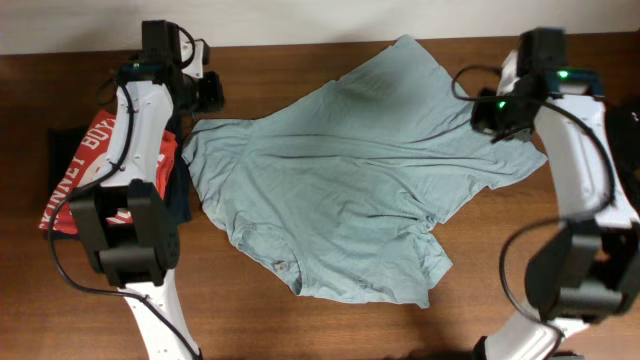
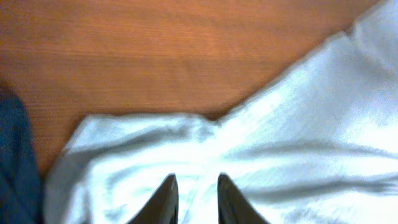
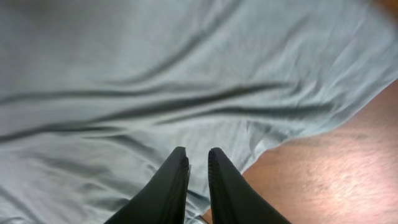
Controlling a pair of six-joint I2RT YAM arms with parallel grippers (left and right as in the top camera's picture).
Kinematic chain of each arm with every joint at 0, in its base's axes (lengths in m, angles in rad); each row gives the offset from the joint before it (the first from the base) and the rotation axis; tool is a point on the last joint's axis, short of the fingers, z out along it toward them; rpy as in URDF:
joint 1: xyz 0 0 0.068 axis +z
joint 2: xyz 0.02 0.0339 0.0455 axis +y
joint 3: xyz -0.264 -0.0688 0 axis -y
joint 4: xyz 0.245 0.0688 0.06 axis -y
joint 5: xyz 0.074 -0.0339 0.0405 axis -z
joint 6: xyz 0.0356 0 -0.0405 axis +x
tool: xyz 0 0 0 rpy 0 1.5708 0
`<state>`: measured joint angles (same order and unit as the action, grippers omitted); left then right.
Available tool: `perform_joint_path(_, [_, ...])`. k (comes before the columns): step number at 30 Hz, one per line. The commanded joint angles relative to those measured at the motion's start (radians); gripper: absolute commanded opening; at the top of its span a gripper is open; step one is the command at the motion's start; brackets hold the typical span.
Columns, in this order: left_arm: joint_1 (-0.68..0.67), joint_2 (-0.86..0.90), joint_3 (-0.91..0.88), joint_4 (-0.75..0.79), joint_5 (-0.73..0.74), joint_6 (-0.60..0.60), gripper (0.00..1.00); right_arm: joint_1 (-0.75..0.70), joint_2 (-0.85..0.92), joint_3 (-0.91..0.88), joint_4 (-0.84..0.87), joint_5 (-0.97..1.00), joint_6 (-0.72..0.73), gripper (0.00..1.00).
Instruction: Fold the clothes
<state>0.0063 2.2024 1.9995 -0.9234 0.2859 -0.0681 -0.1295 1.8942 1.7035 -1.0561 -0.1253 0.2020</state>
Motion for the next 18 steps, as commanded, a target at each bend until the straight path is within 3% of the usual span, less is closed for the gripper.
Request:
perform_joint_path(1, [-0.072, -0.054, 0.03, -0.113, 0.062, 0.102, 0.18, -0.003, 0.002, -0.001, 0.009, -0.003, -0.011, 0.18])
perform_joint_path(7, [-0.214, -0.106, 0.031, -0.286, -0.159, 0.107, 0.13, -0.022, -0.042, 0.0, 0.012, -0.003, -0.011, 0.18])
perform_joint_path(14, [-0.312, -0.3, 0.03, -0.451, -0.29, 0.053, 0.15, -0.077, -0.119, 0.002, -0.03, -0.02, -0.011, 0.19])
perform_joint_path(18, [-0.369, -0.384, 0.003, -0.556, -0.277, 0.023, 0.18, -0.103, -0.145, 0.002, -0.052, -0.03, -0.006, 0.32])
